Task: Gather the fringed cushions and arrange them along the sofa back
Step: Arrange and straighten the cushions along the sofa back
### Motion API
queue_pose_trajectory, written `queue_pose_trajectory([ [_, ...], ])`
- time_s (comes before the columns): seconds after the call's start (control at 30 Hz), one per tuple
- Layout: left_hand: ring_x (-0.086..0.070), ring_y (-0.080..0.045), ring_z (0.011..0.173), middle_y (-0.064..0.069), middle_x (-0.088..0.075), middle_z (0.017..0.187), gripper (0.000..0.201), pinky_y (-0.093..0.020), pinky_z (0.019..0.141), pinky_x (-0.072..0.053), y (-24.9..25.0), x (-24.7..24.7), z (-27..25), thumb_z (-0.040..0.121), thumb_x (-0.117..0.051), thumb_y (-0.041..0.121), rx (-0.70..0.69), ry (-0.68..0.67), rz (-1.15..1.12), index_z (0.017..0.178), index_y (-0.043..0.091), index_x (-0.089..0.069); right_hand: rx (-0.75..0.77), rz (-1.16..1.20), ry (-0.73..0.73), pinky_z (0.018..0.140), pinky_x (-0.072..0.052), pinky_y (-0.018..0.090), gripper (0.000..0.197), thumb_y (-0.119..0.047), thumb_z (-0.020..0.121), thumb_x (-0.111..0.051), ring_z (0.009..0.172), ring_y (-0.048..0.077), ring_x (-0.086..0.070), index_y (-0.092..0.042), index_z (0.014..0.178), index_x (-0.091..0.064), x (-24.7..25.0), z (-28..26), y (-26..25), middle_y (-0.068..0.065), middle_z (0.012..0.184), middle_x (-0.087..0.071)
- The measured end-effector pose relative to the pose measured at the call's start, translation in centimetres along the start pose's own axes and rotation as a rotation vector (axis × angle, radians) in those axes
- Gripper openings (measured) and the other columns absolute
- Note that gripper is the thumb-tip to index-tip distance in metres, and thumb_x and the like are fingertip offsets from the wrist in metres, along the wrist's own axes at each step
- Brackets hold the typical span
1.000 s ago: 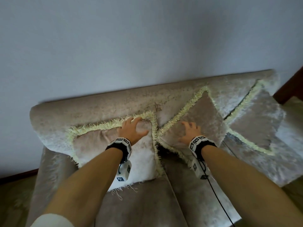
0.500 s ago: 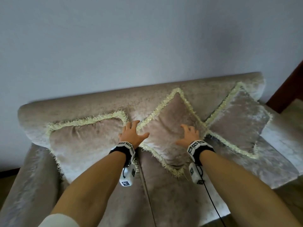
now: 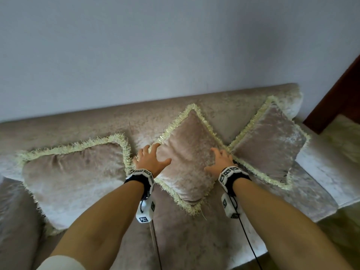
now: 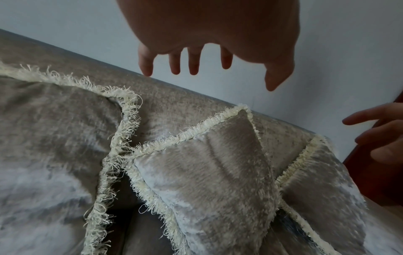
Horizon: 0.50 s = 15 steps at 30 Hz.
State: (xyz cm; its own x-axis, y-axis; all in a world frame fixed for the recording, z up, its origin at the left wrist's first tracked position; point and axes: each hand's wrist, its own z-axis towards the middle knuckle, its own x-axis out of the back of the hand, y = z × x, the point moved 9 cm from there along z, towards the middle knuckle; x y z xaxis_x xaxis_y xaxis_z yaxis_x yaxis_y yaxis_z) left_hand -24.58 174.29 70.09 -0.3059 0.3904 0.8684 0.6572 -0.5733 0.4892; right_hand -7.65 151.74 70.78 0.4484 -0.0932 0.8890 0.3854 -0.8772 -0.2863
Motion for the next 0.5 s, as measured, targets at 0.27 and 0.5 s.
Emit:
queue_pose_trajectory([
  [0.27,-0.018,-0.026,0.144,-0.003,-0.022,0.157,0.077,-0.058,0.11,-0.027,-1.3,-1.1,6.7,0.078,-0.062,0.065,0.092,0.001,-0.078,0.144,0.043,-0.03,0.096,-0.082,-0.02,0.108,-0.031,0.054,0.079,-0.033,0.084,-0.067,0.141,0.036,-0.015,-0.032,0.149,-0.021,1.6,8.8,-3.5,0.01,0.154,-0.016],
  [0.5,-0.02,-0.03,0.143,-0.004,-0.022,0.157,0.08,-0.058,0.108,-0.03,-3.6,-3.1,11.0,0.077,-0.06,0.069,0.177,-0.039,-0.077,0.145,0.041,-0.028,0.118,-0.189,-0.08,0.105,-0.035,0.052,0.077,-0.031,0.085,-0.065,0.14,0.036,-0.017,-0.032,0.148,-0.022,0.5,14.4,-5.1,0.009,0.153,-0.017],
])
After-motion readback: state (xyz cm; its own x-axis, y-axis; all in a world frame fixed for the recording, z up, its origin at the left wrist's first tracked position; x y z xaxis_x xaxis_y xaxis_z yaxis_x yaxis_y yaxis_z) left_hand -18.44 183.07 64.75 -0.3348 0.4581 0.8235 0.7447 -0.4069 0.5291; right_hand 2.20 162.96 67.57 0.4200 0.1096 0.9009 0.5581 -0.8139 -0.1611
